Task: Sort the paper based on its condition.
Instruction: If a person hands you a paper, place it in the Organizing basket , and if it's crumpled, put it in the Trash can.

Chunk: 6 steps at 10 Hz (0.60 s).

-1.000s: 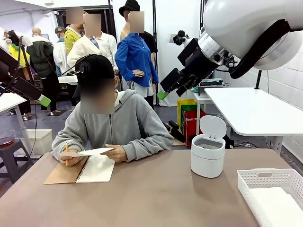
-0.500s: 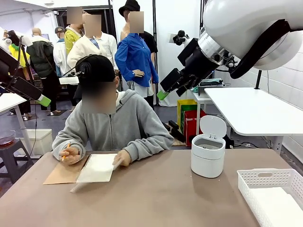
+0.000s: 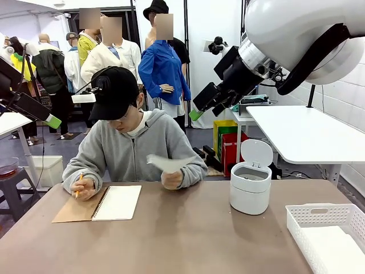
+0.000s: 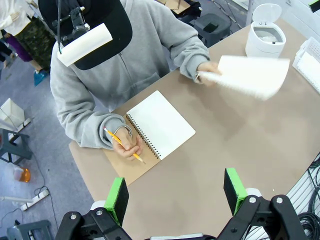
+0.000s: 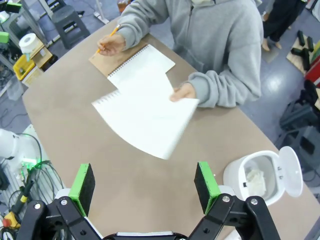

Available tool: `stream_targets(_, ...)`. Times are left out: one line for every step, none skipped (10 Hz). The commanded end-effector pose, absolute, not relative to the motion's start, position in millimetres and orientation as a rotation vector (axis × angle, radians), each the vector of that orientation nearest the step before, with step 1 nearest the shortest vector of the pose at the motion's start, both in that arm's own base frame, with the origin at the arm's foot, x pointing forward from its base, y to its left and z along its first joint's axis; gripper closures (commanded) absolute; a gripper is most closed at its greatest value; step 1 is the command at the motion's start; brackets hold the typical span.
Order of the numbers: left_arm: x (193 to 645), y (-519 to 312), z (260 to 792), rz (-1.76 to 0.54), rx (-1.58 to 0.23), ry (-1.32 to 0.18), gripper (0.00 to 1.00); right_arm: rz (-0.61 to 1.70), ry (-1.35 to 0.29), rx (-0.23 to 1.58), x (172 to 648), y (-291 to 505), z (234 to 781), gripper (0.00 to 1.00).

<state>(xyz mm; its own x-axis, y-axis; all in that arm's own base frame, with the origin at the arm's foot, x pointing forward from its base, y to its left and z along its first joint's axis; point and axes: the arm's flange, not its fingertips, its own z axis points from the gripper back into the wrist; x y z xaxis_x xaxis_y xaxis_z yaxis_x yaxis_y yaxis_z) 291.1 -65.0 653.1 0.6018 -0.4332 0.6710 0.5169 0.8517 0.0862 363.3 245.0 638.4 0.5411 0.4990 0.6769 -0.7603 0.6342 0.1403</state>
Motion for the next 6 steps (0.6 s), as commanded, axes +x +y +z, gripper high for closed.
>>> stream_targets(291.4,-64.9,653.6,-0.551,-0.121,-0.747,0.00,0.772,-0.639,0.457,363.7,245.5,638.4,0.00)
stream_targets(291.4,-64.9,653.6,-0.551,-0.121,-0.747,0.00,0.772,-0.639,0.457,363.7,245.5,638.4,0.00)
stream_targets(291.4,-64.9,653.6,-0.551,-0.121,-0.747,0.00,0.772,-0.639,0.457,363.7,245.5,638.4,0.00)
stream_targets(291.4,-64.9,653.6,-0.551,-0.121,-0.747,0.00,0.772,-0.639,0.457,363.7,245.5,638.4,0.00)
stream_targets(291.4,-64.9,653.6,-0.551,-0.121,-0.747,0.00,0.772,-0.639,0.457,363.7,245.5,638.4,0.00)
stream_targets(291.4,-64.9,653.6,-0.551,-0.121,-0.747,0.00,0.772,-0.639,0.457,363.7,245.5,638.4,0.00)
